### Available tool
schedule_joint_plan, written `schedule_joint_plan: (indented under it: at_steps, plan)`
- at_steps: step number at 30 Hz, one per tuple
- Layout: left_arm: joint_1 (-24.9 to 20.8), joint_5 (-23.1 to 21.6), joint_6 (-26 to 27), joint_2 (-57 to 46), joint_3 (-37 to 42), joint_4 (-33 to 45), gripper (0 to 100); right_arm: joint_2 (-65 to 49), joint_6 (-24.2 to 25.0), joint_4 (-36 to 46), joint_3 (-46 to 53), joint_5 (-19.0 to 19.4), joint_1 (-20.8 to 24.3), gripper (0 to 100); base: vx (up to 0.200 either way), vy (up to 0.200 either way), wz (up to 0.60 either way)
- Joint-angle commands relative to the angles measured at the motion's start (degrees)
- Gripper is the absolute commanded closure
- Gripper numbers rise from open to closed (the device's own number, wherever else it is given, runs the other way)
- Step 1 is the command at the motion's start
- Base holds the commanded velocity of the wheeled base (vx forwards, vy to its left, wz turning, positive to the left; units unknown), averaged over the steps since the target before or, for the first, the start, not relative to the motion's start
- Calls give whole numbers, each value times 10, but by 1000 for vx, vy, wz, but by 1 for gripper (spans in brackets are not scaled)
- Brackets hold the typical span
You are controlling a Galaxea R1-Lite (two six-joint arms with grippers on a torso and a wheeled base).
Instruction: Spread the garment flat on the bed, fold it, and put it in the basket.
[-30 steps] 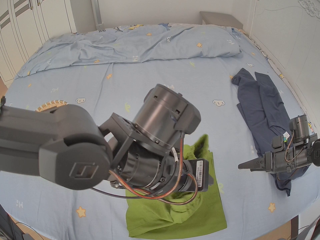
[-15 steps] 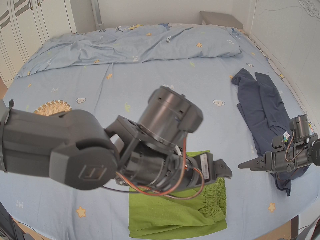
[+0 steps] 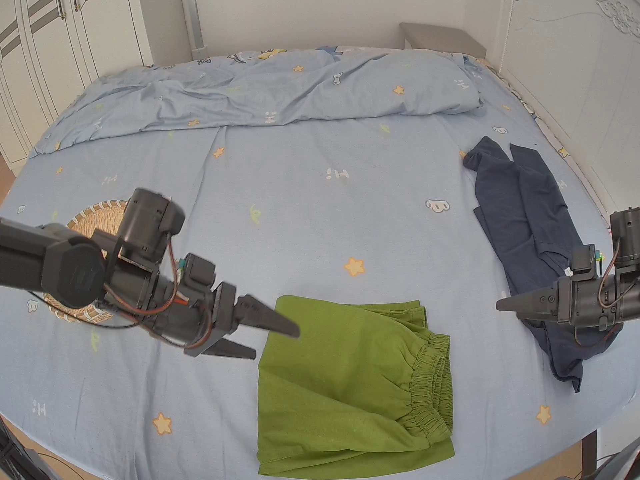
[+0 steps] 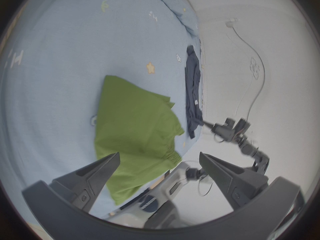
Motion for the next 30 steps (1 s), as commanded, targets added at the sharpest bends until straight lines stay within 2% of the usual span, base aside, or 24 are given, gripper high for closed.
schedule_joint_plan:
  at_steps: [1, 4, 14, 16, 19, 20, 21, 30]
  plan:
    - [90, -69, 105, 61, 125, -31, 0, -114, 28, 27, -20, 3, 16, 0, 0, 0, 0]
    - [89, -69, 105, 71, 134, -50, 0, -118, 28, 27, -18, 3, 17, 0, 0, 0, 0]
    - [59, -68, 103, 137, 184, -188, 0, -135, 28, 43, -20, 3, 17, 0, 0, 0, 0]
    - [32, -65, 101, 141, 193, -221, 0, -139, 28, 44, -20, 3, 17, 0, 0, 0, 0]
    - [14, -47, 102, 147, 203, -249, 0, -139, 28, 44, -19, 3, 17, 0, 0, 0, 0]
    - [2, -26, 100, 156, 208, -275, 0, -140, 28, 44, -20, 3, 17, 0, 0, 0, 0]
    - [-11, -11, 94, 166, 214, -304, 0, -140, 28, 44, -20, 3, 17, 0, 0, 0, 0]
    - [-44, -10, -29, 166, 248, -453, 0, -139, 27, 43, -18, 3, 17, 0, 0, 0, 0]
